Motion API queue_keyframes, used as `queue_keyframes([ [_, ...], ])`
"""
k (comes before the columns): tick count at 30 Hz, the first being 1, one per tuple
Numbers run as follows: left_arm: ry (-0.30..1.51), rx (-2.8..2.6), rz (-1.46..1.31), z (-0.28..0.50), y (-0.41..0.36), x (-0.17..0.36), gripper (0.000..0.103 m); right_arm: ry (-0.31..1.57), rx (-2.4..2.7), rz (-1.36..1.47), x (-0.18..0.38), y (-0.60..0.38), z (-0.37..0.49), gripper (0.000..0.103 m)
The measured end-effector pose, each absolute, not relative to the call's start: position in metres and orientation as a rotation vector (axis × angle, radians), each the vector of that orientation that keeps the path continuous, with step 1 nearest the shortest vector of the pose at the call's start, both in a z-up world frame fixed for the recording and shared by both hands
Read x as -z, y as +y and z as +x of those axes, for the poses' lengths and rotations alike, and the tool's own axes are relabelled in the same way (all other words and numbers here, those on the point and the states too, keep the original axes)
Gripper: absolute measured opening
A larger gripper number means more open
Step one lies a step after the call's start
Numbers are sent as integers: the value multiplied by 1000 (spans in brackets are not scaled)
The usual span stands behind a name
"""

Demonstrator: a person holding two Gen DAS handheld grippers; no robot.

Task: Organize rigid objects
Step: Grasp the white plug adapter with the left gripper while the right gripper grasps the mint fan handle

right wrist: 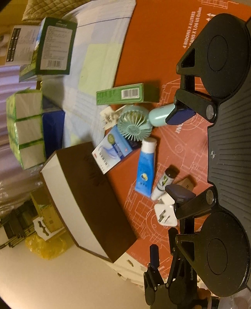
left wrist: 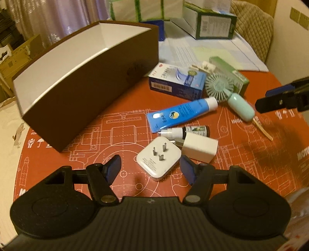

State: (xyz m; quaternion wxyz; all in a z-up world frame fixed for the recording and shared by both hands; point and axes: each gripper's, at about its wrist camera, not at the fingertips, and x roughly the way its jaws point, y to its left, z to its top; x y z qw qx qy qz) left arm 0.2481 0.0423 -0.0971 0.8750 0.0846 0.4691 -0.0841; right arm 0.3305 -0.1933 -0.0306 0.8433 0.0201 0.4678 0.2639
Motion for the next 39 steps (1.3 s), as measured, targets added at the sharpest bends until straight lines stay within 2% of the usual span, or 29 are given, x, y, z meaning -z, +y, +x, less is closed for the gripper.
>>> queue_keyframes([
  [10,951,250,344,261,27,122,70,1028,-475,64,43,-211,327,66],
  [16,964,290,362,270,26,138,71,1045,-439,73,50,-218,329,66],
  [19,962,301,341,272,28,141,69,1049,-426,68,53,-219,331,66],
  [21,969,302,323,272,30,142,61,1051,-422,59,56,-218,333,66],
  [31,975,222,234,264,49,142,61,1027,-425,-17,75,-210,354,65],
  [35,993,155,180,262,60,140,61,1010,-444,-84,85,-198,363,51],
  [39,1004,140,159,259,65,138,60,985,-439,-155,97,-186,370,47],
])
